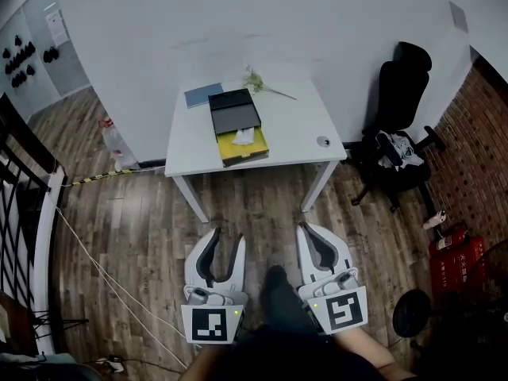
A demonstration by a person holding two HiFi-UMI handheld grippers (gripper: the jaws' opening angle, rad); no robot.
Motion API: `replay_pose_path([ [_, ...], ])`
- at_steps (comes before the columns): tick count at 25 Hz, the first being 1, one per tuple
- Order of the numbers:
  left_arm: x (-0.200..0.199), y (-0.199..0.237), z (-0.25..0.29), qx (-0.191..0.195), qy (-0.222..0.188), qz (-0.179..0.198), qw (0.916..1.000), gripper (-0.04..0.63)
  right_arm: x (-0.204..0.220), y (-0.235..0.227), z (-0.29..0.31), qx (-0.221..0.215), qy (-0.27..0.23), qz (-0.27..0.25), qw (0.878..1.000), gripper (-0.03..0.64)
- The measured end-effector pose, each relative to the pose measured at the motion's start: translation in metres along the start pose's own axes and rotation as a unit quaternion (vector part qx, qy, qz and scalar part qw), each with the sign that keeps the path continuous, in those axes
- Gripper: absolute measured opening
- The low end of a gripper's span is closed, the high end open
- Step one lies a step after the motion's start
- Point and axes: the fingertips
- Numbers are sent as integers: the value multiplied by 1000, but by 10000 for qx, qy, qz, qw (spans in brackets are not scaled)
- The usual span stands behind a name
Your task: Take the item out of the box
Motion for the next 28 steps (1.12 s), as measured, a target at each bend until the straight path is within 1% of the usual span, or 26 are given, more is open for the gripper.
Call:
replay_pose_path([
  [4, -1, 7, 15, -11, -122, 41, 9999, 155, -2, -9, 13, -7, -100, -61, 9999, 11],
  [8, -8, 14, 35, -17, -386, 76, 9992, 155, 0, -19, 30, -32, -164, -88, 9998, 11],
  [11, -2, 17, 53, -28, -173, -38, 9998, 155, 5, -29, 45, -59, -188, -94, 9998, 11],
  [14, 1, 20, 78, -36, -159, -32, 9999, 155, 12, -44, 66, -101, -200, -84, 9997, 11],
  [17, 5, 22, 110, -31, -104, -31, 9999, 155, 19, -66, 93, -124, -211, 3, 9997, 11],
  [20, 12, 33, 150, -140, -94, 131, 9998, 155, 28, -95, 126, -115, -184, 158, 9996, 11],
  [24, 11, 38, 213, -154, -10, 29, 9999, 155, 39, -131, 178, -384, -232, 151, 9989, 11],
  [28, 13, 50, 275, -270, -1, 34, 9996, 155, 54, -168, 230, -567, -52, 121, 9983, 11],
])
Point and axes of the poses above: the fingertips, and each gripper's own axes: z forward along the fingers, y to its left, x out of its underside, and after that the axes turned 11 degrees about -x, right-handed
